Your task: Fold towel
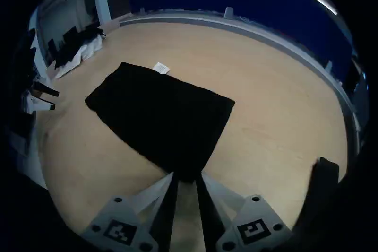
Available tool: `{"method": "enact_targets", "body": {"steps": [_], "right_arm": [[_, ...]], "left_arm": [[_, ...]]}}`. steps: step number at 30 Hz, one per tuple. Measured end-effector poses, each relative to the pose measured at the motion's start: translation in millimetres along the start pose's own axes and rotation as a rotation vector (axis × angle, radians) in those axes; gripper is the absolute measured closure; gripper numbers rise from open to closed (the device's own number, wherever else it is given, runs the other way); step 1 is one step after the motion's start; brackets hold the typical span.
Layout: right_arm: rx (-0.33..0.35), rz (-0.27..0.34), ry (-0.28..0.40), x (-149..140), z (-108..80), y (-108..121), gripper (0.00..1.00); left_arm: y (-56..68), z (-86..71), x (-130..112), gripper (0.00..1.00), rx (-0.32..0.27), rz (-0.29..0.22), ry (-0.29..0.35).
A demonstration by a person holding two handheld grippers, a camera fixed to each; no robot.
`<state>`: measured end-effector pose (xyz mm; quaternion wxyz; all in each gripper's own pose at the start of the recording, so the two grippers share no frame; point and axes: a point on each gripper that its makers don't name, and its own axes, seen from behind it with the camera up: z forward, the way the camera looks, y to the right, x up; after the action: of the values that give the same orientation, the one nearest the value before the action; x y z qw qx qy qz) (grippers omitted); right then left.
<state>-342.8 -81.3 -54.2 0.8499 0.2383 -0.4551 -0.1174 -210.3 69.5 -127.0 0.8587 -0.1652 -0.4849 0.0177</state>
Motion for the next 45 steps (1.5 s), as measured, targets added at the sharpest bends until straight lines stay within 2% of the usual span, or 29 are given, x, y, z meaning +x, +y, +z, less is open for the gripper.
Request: {"method": "enact_targets", "body": {"steps": [6,14,24,29,33,41,45], "right_arm": [[-0.004,-0.011,-0.008,-1,0.6,0,0.85],[-0.001,-0.015,0.030,16,-8.7,0,0.87],[0.025,-0.008,0.140,82,-33.1,-8,0.87],[0.048,-0.015,0.201,123,-41.7,-21,0.87],[0.062,-0.045,0.235,154,-43.9,-33,0.87],[0.108,-0.112,0.273,200,-33.0,-73,0.87],[0.124,-0.133,0.266,205,-24.4,-90,0.88]], "left_arm": [[-0.7,-4.9,-9,0.07,0.005,-0.017,-0.005],[0.3,-11.8,-7,0.07,0.007,-0.021,0.004],[-0.4,-24.5,-3,0.07,0.014,-0.032,0.024],[-4.0,-33.1,0,0.07,0.024,-0.044,0.037],[-7.8,-40.5,3,0.07,0.036,-0.060,0.054],[-12.9,-54.3,9,0.07,0.052,-0.099,0.088],[-14.3,-59.0,9,0.07,0.058,-0.108,0.101]]}}
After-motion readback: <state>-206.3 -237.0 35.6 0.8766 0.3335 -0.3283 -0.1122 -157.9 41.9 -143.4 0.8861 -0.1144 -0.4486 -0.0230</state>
